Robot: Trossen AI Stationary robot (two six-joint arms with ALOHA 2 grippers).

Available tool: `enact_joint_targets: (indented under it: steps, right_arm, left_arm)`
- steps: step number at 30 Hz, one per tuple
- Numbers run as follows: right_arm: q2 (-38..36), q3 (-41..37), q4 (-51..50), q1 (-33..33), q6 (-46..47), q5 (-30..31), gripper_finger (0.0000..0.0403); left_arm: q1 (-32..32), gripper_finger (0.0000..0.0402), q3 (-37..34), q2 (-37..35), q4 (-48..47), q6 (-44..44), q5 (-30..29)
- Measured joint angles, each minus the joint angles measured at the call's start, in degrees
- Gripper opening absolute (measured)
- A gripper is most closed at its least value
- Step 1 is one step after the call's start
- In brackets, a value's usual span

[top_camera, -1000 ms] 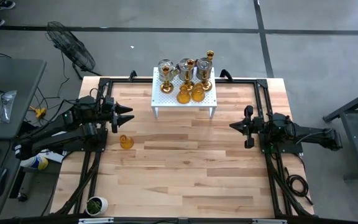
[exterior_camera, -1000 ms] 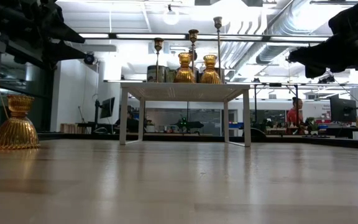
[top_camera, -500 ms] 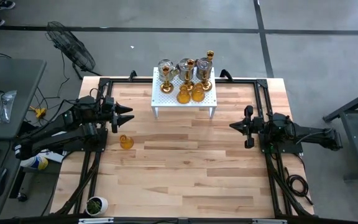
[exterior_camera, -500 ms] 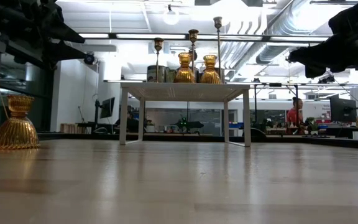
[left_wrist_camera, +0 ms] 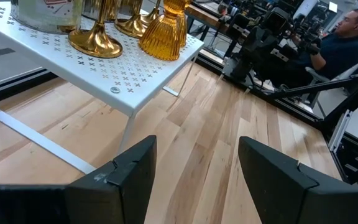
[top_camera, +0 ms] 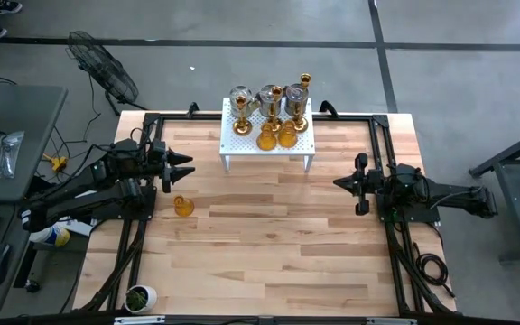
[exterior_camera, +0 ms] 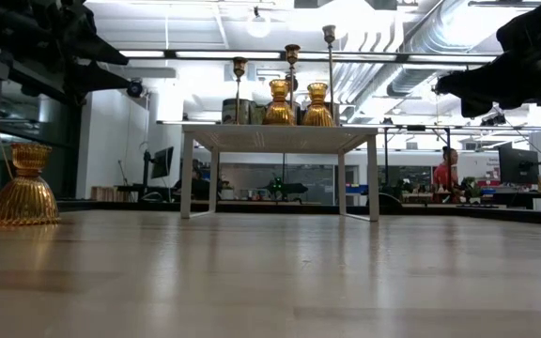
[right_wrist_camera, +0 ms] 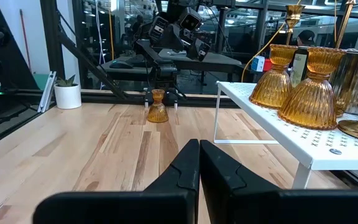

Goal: Pick & Place candle stick holders
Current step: Put the yellow candle holder aligned with the other yellow candle holders on the shelf

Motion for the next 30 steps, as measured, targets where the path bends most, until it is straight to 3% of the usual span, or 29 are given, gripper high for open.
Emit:
enact_joint_targets:
  steps: [17, 30]
  right_arm:
    - [0.02, 0.00, -0.02, 0.00, 0.00, 0.01, 0.0003]
    - [0.02, -0.02, -0.02, 0.00, 0.00, 0.01, 0.0003]
  left_arm:
    - [0.00, 0.0223, 0.00, -0.08, -1.18, 3.03, 0.80]
    - [0.00, 0.0223, 5.90, -2.25, -15.19, 3.80, -5.81]
